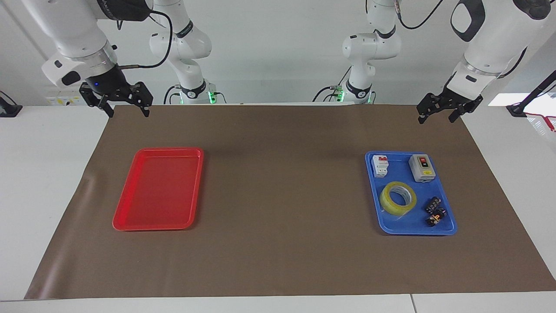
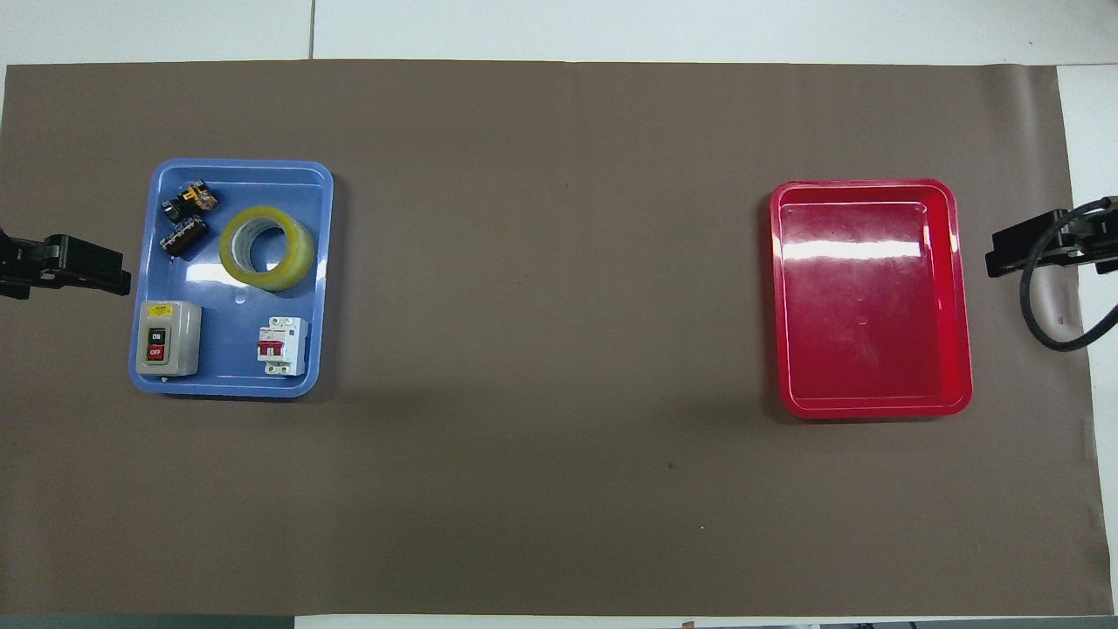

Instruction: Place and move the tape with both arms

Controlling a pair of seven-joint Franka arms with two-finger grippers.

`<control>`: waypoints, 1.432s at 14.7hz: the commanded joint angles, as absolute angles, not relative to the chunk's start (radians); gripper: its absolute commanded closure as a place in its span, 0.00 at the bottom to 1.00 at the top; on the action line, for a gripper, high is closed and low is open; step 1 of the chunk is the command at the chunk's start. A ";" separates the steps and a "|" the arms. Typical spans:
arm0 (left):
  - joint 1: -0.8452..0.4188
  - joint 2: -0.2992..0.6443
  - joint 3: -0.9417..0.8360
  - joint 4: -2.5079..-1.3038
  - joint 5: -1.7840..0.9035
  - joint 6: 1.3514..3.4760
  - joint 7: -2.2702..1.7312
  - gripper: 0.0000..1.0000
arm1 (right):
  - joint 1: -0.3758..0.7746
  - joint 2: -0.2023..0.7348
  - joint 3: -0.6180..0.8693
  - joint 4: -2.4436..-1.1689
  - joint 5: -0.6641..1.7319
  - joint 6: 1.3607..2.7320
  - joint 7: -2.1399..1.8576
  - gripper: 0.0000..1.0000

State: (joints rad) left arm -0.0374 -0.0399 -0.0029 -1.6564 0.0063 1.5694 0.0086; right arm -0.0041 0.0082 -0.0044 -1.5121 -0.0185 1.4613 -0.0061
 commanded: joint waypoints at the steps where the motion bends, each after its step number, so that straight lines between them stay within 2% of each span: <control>1: -0.040 -0.052 -0.002 -1.661 -0.002 1.568 0.025 0.00 | -0.011 0.002 -0.003 -1.514 -0.009 1.466 -0.022 0.00; 11: -0.044 -0.057 -0.003 -1.661 -0.002 1.565 0.009 0.00 | -0.012 0.002 -0.003 -1.514 -0.009 1.466 -0.025 0.00; 14: -0.066 -0.060 -0.003 -1.689 -0.002 1.632 0.020 0.00 | -0.012 0.002 -0.003 -1.514 -0.009 1.466 -0.025 0.00; 21: -0.061 0.029 -0.003 -1.743 -0.002 1.822 0.020 0.00 | -0.012 0.002 -0.003 -1.516 -0.009 1.466 -0.025 0.00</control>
